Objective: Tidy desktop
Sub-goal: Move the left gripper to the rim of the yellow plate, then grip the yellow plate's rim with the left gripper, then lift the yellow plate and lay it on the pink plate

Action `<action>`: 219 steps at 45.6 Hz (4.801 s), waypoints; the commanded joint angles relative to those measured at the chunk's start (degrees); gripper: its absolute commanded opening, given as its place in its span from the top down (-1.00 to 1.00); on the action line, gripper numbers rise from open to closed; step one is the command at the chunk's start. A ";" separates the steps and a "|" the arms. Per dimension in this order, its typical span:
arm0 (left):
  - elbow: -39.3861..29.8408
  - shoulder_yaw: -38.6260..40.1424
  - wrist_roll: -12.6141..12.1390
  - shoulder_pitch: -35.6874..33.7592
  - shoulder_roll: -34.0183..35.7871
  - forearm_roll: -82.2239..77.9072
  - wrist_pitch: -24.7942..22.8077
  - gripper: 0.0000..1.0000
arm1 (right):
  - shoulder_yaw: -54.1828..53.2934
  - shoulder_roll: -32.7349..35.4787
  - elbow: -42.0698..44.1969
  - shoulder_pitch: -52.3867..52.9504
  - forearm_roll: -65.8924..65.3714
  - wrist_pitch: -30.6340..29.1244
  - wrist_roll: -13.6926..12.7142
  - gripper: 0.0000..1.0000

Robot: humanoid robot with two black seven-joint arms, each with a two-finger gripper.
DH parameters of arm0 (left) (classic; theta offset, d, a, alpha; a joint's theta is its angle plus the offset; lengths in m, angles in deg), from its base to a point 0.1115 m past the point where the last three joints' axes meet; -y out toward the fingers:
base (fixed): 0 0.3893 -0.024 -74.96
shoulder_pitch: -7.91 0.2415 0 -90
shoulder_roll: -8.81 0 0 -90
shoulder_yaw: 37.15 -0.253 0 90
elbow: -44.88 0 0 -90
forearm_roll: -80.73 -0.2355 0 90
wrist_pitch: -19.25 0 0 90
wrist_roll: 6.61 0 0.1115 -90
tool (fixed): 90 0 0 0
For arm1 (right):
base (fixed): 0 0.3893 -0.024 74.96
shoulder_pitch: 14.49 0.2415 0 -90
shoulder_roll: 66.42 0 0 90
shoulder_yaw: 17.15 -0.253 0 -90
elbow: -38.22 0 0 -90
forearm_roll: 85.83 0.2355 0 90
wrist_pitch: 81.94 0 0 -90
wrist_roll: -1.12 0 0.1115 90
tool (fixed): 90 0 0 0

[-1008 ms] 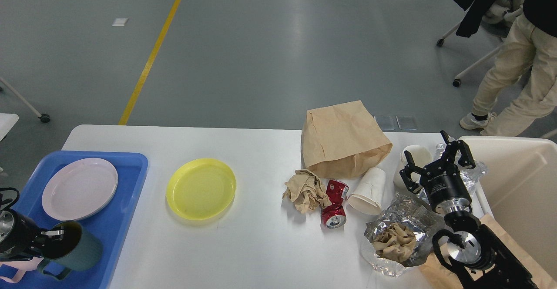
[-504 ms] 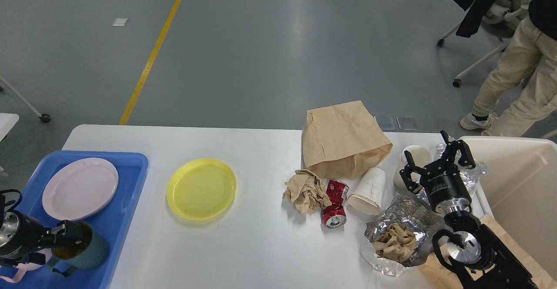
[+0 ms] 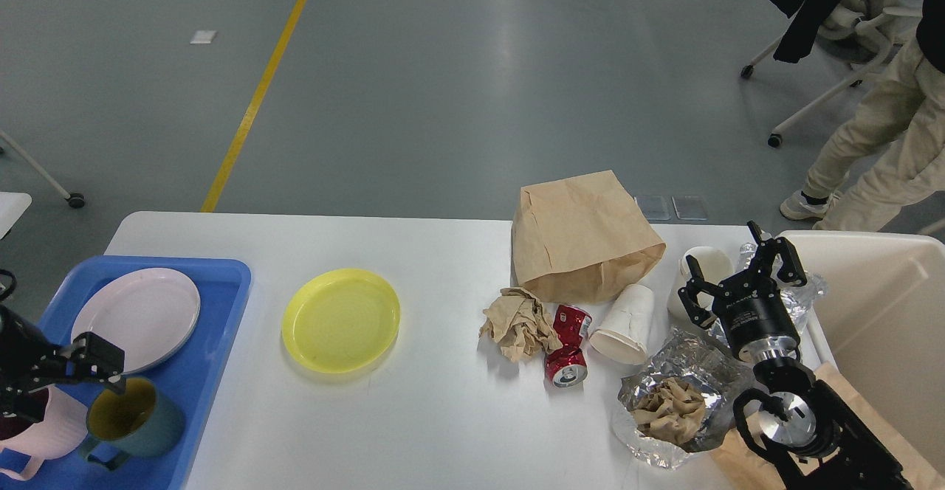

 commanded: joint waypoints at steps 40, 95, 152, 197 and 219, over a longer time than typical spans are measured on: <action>-27.64 -12.84 -3.93 -48.05 -36.88 33.70 -0.59 -0.93 | 0.00 0.00 0.01 0.00 -0.01 0.00 0.00 -1.00; 5.49 22.75 -15.09 20.86 -27.03 47.06 40.36 -0.91 | 0.00 0.00 0.01 0.00 -0.01 0.00 0.00 -1.00; 10.85 28.55 -15.36 27.98 -27.92 40.73 39.75 1.00 | 0.00 0.00 0.01 0.00 -0.01 0.00 0.00 -1.00; -24.47 -2.55 -14.31 -23.34 -17.01 56.63 20.25 1.00 | 0.00 0.00 0.01 0.00 -0.01 0.00 0.00 -1.00; -13.07 -13.89 -10.87 -17.12 -13.68 57.43 12.77 1.00 | 0.00 0.00 0.01 0.00 -0.01 0.00 0.00 -1.00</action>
